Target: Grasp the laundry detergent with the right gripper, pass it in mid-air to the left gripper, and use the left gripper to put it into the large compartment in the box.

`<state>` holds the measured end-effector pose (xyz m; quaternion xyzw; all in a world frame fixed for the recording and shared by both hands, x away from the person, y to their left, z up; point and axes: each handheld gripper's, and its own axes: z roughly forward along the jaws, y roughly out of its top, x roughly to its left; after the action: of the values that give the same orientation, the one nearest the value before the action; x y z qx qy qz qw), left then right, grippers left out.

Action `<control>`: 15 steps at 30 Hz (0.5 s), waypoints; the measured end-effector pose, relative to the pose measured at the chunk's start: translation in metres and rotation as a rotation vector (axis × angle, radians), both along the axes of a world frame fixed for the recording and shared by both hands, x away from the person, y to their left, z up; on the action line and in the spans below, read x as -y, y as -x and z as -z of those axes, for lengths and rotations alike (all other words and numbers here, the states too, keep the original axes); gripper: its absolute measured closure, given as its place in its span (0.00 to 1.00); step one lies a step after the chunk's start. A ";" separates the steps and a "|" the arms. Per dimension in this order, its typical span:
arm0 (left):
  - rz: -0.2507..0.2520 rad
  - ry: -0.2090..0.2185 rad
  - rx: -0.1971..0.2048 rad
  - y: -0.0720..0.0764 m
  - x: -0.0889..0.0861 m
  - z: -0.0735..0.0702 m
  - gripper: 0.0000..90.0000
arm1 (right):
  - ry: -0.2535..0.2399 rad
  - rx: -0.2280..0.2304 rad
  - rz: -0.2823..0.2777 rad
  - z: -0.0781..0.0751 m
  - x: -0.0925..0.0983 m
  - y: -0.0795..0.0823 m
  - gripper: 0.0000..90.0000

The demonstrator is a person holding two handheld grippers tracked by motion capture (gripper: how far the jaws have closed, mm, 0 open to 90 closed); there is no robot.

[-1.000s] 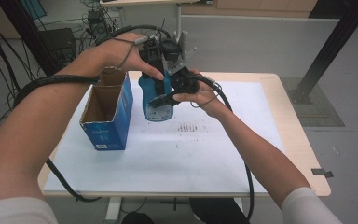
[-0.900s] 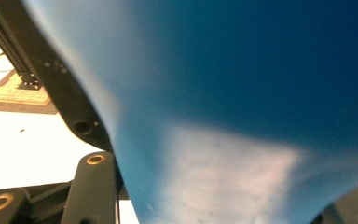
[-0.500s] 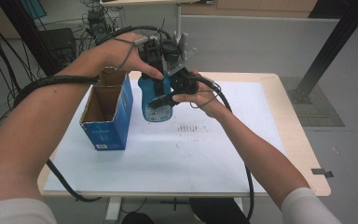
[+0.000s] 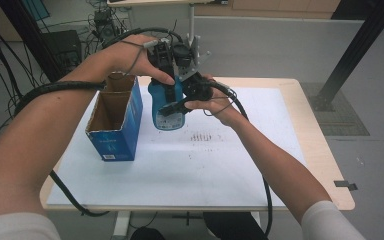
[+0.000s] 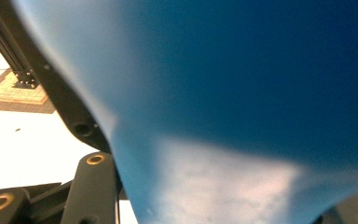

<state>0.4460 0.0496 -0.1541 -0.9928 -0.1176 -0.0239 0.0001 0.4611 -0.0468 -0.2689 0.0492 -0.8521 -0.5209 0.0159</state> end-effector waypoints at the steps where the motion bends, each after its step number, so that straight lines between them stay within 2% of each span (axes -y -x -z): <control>1: 0.000 0.000 0.000 0.000 0.000 0.000 0.41 | 0.000 -0.001 0.000 0.000 0.000 0.000 0.49; 2: 0.005 -0.001 0.001 0.000 0.000 0.000 0.41 | 0.000 0.001 -0.001 0.000 0.000 0.000 0.49; 3: 0.006 -0.003 -0.002 0.000 0.000 0.000 0.41 | -0.002 -0.017 -0.003 0.000 0.000 0.001 0.49; 6: 0.003 -0.009 -0.007 0.000 0.000 0.000 0.41 | 0.000 -0.002 -0.002 0.000 -0.001 0.001 0.49; 7: 0.003 -0.009 -0.007 0.000 0.000 0.000 0.41 | -0.004 -0.020 -0.003 0.000 -0.001 0.002 0.49; 15: -0.001 0.002 -0.003 0.000 -0.001 0.000 0.41 | -0.004 -0.017 -0.002 0.000 -0.001 0.001 0.49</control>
<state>0.4459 0.0502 -0.1543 -0.9928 -0.1181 -0.0223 -0.0008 0.4597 -0.0460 -0.2687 0.0456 -0.8508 -0.5230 0.0238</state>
